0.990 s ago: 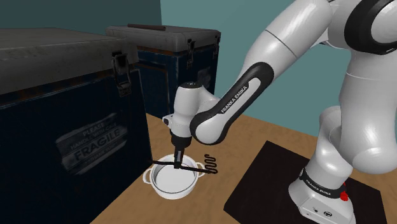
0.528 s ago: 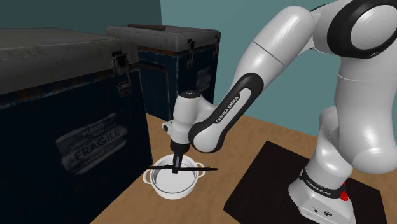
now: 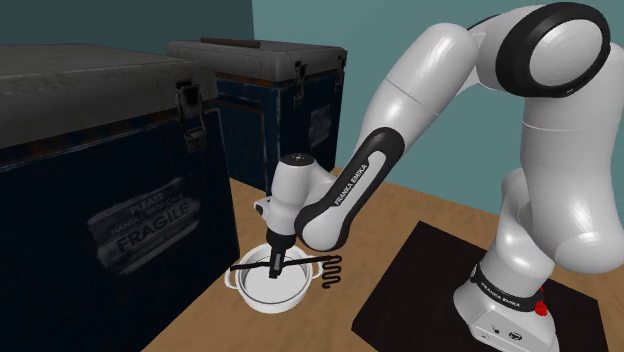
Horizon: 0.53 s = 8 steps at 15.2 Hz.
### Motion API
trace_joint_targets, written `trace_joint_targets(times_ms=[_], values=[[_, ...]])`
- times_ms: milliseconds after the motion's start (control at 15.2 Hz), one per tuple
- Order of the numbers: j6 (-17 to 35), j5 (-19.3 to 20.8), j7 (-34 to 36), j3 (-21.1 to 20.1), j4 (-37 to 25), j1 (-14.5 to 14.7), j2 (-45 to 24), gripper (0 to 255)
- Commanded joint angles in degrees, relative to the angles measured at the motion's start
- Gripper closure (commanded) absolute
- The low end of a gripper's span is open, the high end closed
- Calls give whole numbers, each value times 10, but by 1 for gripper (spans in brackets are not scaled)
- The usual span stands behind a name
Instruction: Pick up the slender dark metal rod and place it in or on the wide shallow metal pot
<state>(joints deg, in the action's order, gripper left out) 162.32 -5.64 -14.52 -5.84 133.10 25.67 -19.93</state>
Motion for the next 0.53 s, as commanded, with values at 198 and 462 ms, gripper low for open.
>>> trace_joint_targets(times_ms=[198,462], values=[[-2,0,-1,-1,1,0,-6,0],[-2,0,0,-1,2,1,-5,0]])
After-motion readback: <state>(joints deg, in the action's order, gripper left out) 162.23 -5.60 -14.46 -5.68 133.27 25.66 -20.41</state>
